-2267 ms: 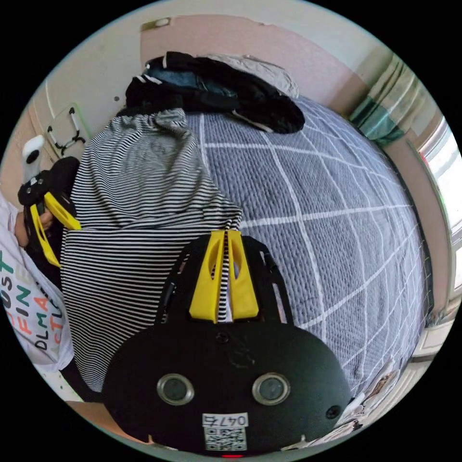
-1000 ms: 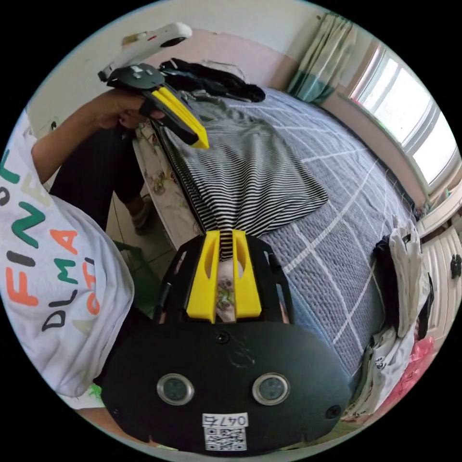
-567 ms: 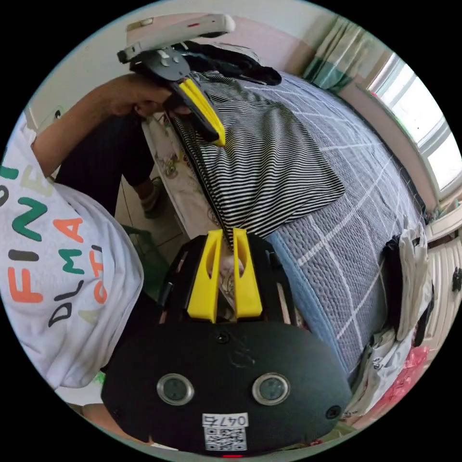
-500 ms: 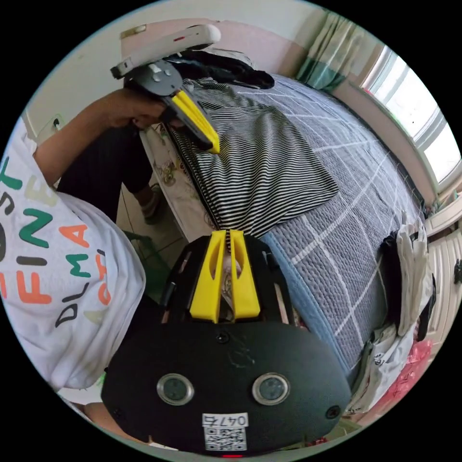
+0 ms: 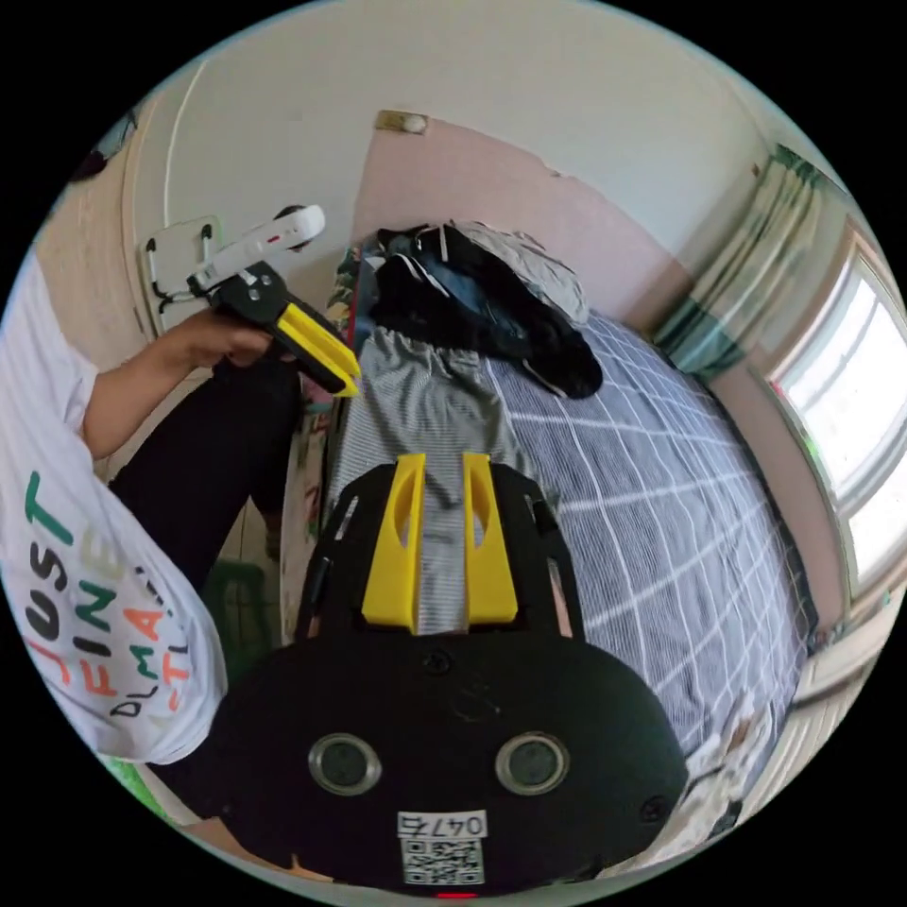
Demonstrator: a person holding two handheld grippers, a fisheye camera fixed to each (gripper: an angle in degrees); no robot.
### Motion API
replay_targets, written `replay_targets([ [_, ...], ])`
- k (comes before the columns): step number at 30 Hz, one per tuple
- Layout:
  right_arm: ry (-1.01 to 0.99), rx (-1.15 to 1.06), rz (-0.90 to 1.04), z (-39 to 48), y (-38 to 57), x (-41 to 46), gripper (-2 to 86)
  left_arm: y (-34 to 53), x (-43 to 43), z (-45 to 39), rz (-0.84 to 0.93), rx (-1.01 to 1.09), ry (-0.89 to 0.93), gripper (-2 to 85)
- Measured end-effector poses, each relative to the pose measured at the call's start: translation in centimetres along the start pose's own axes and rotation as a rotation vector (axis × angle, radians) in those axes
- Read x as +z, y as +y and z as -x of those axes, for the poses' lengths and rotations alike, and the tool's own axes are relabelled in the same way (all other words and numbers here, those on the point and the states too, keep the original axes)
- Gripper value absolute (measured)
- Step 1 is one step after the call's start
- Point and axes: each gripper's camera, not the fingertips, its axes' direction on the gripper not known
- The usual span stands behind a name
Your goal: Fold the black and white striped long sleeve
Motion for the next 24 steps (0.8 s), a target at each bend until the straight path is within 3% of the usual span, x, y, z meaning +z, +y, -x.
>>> replay_targets([
  [3, -0.099, -0.035, -0.055, -2.8, -6.5, 5.3, 4.5, 2.0, -0.3, 7.1, 0.002, -0.139, 0.012, 17.7],
  [14, -0.382, -0.011, 0.113, -11.4, -23.0, 26.1, 11.6, 3.1, 3.4, 20.0, -0.047, -0.343, 0.239, 21.5],
  [22, -0.693, 0.066, 0.200, -14.0, -24.6, 32.7, 5.0, 2.4, 4.6, 22.0, -0.052, -0.351, 0.239, 16.4],
  [24, -0.662, 0.046, 0.178, -14.1, -24.4, 31.9, 3.8, 2.6, 4.3, 21.5, -0.057, -0.333, 0.169, 12.5],
])
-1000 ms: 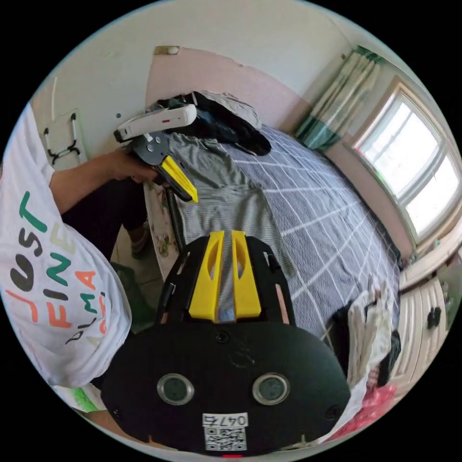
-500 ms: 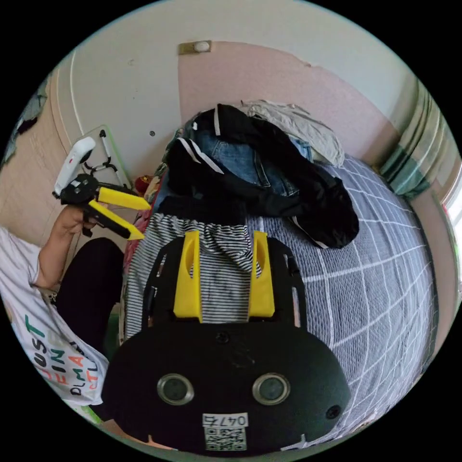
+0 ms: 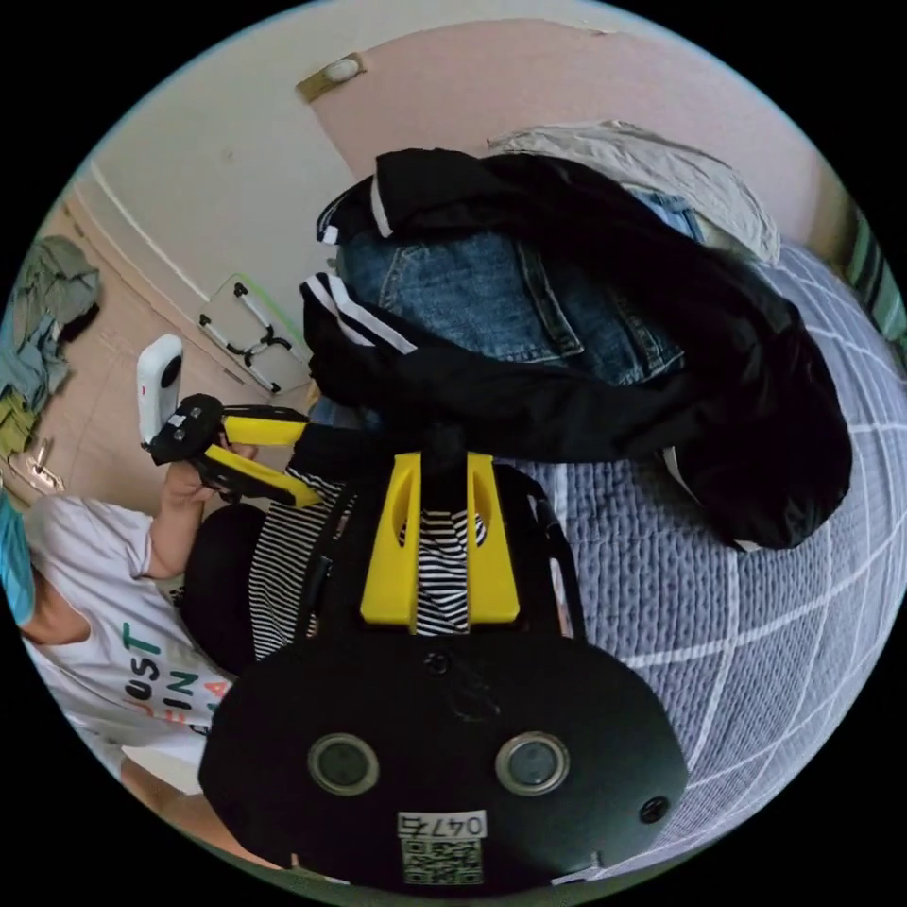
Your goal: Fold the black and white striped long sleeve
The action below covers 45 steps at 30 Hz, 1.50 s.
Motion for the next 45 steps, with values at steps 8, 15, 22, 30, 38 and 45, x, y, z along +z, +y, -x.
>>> replay_targets([
  [8, 0.111, -0.190, -0.072, 4.7, 3.4, -6.7, 2.5, 1.4, -4.3, -3.7, -0.139, 0.065, 0.128, 4.5],
  [15, 0.187, -0.257, -0.111, 8.4, 14.6, -16.6, 2.3, 2.6, -6.7, -18.8, -0.146, 0.404, 0.234, 3.6],
  [22, 0.233, -0.158, -0.037, 9.5, 30.9, -21.5, 2.3, 4.9, -2.4, -34.2, -0.063, 0.614, 0.304, 3.7],
  [30, 0.237, 0.038, -0.139, 7.7, 45.6, -21.8, 2.5, 7.1, 6.2, -45.5, 0.138, 0.700, 0.354, 9.4],
  [38, 0.418, 0.177, -0.298, 12.9, 51.5, -24.7, 1.4, 6.1, 1.9, -45.7, 0.116, 0.764, 0.397, 10.2],
  [45, 0.512, 0.128, -0.114, 15.7, 44.2, -20.4, 1.4, -0.4, 2.3, -43.1, 0.045, 0.611, 0.061, 9.2],
])
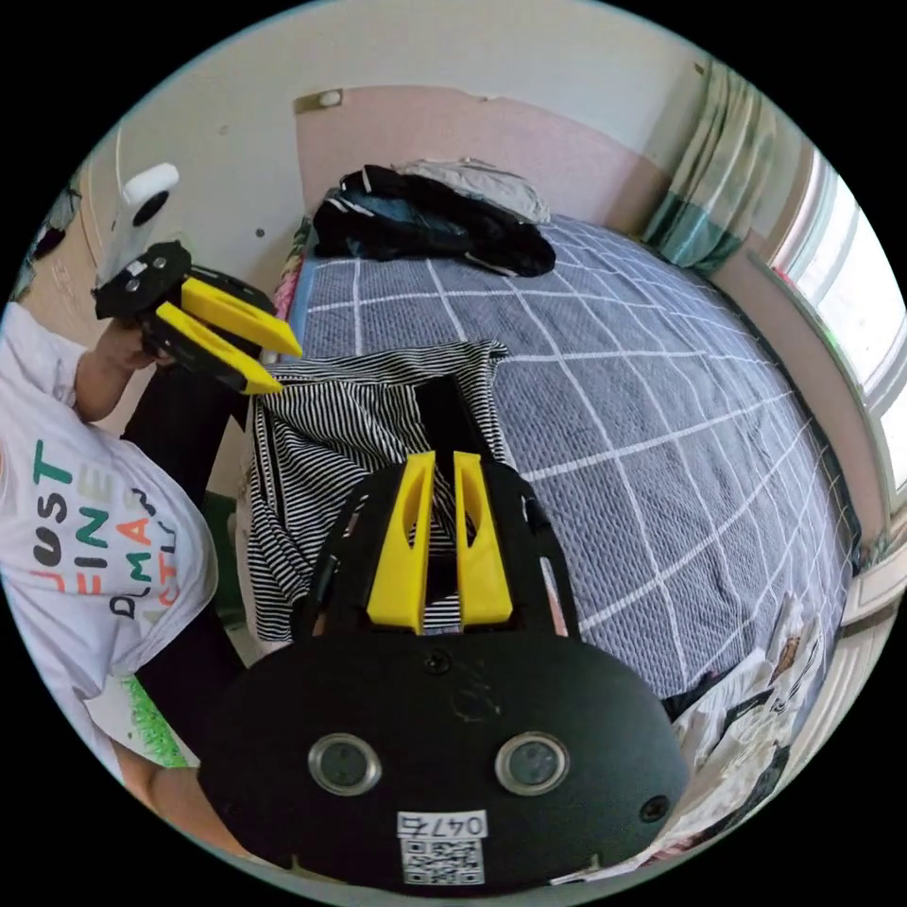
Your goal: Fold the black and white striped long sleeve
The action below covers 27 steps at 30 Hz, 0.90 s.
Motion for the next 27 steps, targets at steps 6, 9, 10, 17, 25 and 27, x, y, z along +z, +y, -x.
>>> replay_targets([
  [6, -0.080, -0.073, 0.159, 4.0, 1.7, 1.0, 1.2, -2.8, 0.8, 3.0, -0.015, -0.038, -0.011, 8.8],
  [9, -0.005, -0.010, 0.261, 5.5, 6.1, 1.1, 1.0, -6.7, 2.5, 3.9, -0.007, -0.006, 0.042, 9.4],
  [10, 0.007, 0.036, 0.250, 5.5, 8.0, 1.0, 0.9, -7.6, 3.0, 4.0, 0.001, 0.000, 0.057, 9.7],
  [17, -0.073, 0.191, 0.130, 5.2, 12.7, -0.4, 1.1, -17.4, 10.8, 4.0, 0.186, 0.109, 0.248, 9.4],
  [25, 0.040, 0.350, -0.028, 7.0, 17.6, -5.1, 3.2, -19.7, 9.8, 2.8, 0.205, 0.185, 0.421, -0.5],
  [27, 0.080, 0.395, -0.048, 7.6, 18.8, -5.9, 5.5, -20.3, 9.7, 1.6, 0.223, 0.216, 0.444, -0.7],
])
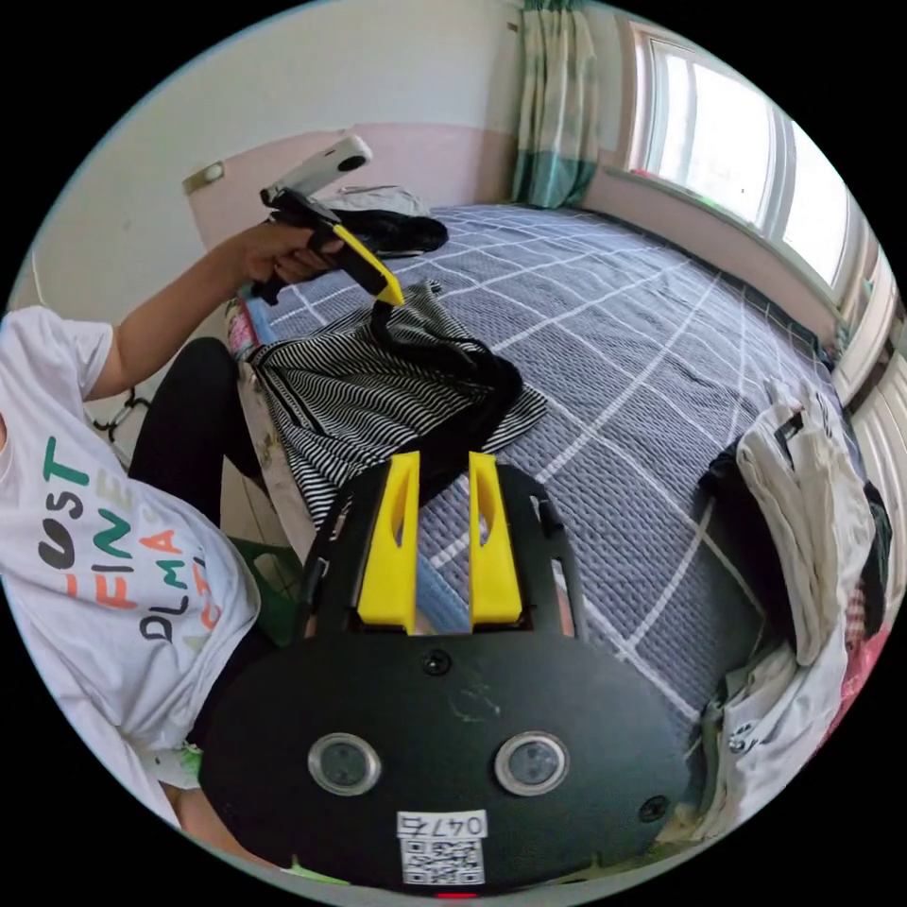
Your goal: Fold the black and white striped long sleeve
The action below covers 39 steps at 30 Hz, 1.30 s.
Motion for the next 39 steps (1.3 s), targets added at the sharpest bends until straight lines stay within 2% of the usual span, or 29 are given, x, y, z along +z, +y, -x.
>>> replay_targets([
  [5, 0.003, 0.043, 0.067, 0.6, 1.9, 1.0, 10.9, -1.1, 0.2, -2.5, 0.041, 0.096, -0.116, 1.0],
  [7, -0.021, 0.066, 0.081, 0.5, 2.3, 1.7, 11.3, -1.3, 0.2, -3.3, 0.054, 0.158, -0.140, 5.1],
  [9, -0.057, 0.086, 0.082, 0.4, 2.7, 2.4, 11.4, -1.4, 0.5, -4.2, 0.066, 0.245, -0.130, 13.4],
  [12, -0.053, 0.110, 0.098, 0.5, 3.2, 3.1, 11.4, -1.7, 1.1, -4.4, 0.149, 0.309, -0.168, 17.3],
  [15, -0.051, 0.129, 0.084, 0.3, 3.9, 3.0, 11.1, -2.0, 2.0, -4.3, 0.225, 0.376, -0.259, 16.6],
  [17, -0.067, 0.138, 0.084, 0.1, 4.4, 3.0, 10.7, -2.4, 2.4, -4.1, 0.238, 0.390, -0.266, 12.8],
  [20, -0.074, 0.147, 0.083, -0.1, 5.0, 3.1, 9.8, -3.0, 2.3, -4.0, 0.191, 0.398, -0.196, 6.1],
  [26, -0.077, 0.180, 0.083, -0.3, 5.9, 2.4, 6.4, -3.7, 1.1, -7.0, 0.153, 0.343, -0.068, 4.2],
  [29, -0.107, 0.212, 0.052, -0.6, 6.3, 1.9, 6.7, -4.8, 0.7, -9.0, 0.079, 0.265, 0.030, 4.3],
  [34, -0.143, 0.261, 0.058, -0.9, 7.7, 2.3, 7.5, -5.2, 2.9, -12.5, 0.025, 0.246, 0.013, 5.7],
  [39, -0.216, 0.297, 0.048, -0.9, 8.8, 2.9, 5.6, -3.7, 6.9, -15.5, 0.065, 0.287, 0.266, 10.3],
])
